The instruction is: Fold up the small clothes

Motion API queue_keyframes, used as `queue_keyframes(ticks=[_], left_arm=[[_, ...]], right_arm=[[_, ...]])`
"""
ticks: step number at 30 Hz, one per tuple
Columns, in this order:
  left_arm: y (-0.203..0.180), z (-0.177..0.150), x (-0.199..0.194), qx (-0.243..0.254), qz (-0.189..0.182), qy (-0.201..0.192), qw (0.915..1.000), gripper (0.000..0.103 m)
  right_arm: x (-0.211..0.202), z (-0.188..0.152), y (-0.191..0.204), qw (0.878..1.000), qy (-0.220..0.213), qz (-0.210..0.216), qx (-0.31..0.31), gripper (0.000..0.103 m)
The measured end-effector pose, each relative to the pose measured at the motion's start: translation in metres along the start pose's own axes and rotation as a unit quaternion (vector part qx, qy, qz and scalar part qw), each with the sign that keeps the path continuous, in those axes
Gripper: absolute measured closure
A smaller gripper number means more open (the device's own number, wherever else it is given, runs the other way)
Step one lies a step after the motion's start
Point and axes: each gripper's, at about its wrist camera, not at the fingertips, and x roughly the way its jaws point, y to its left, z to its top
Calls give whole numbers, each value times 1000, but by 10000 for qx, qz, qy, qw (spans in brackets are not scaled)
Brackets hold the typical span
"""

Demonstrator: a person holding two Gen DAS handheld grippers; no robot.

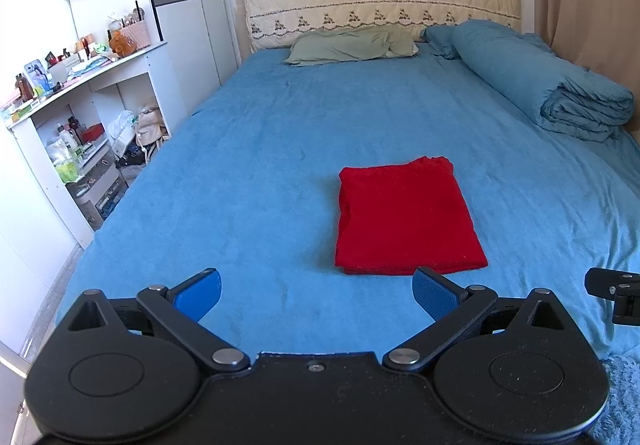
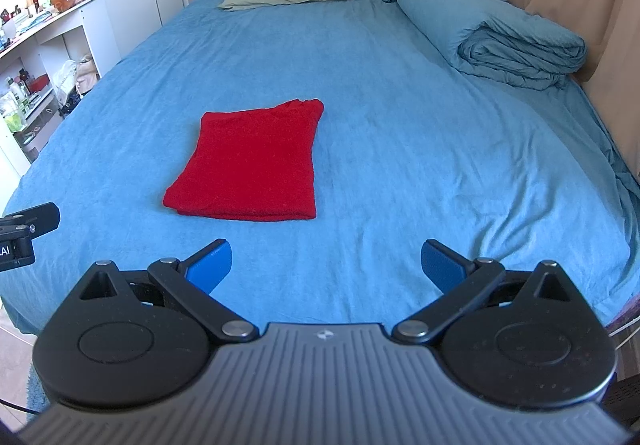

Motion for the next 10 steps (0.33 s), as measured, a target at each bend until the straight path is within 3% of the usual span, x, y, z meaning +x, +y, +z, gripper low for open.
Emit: queue_keyframes(ticks=[10], left_arm=[[9,0,-3,-125,-171,-44,9998,0]], right_arm=[[-5,3,0,10000,-42,0,0,0]])
